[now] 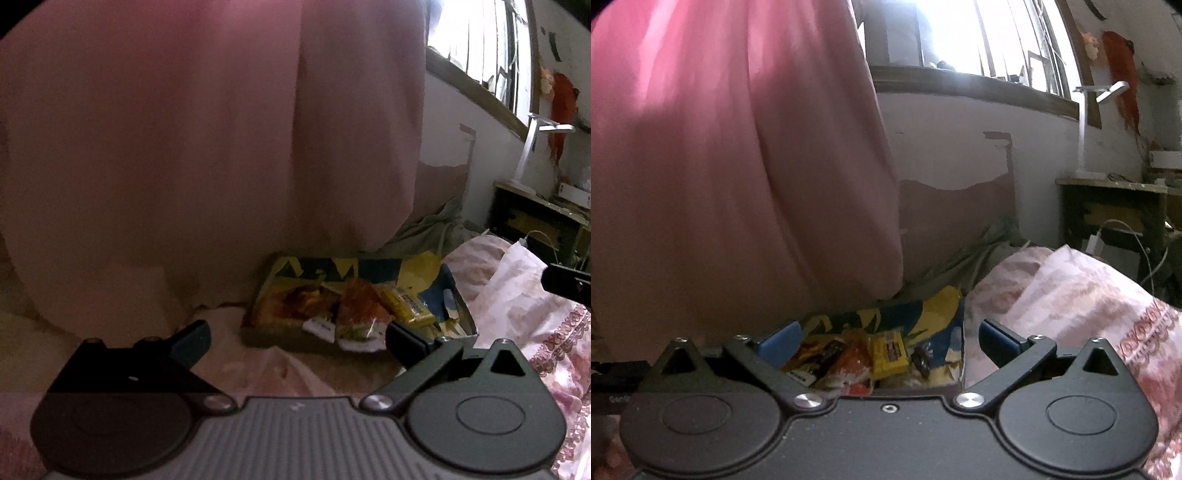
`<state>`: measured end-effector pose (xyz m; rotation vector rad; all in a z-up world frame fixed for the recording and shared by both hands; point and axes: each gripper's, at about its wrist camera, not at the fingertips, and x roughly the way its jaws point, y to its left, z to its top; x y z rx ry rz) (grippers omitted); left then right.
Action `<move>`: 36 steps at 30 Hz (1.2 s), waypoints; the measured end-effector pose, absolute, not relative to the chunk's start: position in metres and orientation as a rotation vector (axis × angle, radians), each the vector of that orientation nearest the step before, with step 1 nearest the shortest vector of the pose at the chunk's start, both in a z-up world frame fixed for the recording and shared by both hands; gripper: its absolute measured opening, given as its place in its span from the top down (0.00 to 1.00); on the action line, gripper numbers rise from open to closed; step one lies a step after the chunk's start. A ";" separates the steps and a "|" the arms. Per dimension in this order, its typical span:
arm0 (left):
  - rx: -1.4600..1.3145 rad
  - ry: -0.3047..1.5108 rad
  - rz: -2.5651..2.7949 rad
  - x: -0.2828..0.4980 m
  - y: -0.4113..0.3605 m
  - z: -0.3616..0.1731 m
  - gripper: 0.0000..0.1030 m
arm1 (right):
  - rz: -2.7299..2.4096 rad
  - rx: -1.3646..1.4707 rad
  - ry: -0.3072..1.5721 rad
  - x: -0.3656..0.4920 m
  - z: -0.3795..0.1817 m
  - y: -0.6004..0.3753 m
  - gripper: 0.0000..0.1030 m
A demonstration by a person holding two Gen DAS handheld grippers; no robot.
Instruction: Organize snacks
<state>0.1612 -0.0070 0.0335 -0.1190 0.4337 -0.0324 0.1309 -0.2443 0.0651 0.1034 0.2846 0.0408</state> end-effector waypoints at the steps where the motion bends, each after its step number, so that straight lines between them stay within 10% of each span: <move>1: -0.124 0.436 -0.030 0.156 -0.005 0.033 0.00 | 0.040 0.107 0.286 0.125 0.064 -0.244 0.01; 36: -0.077 0.473 -0.054 0.051 0.001 0.011 0.00 | -0.012 0.103 0.381 0.005 0.029 -0.231 0.01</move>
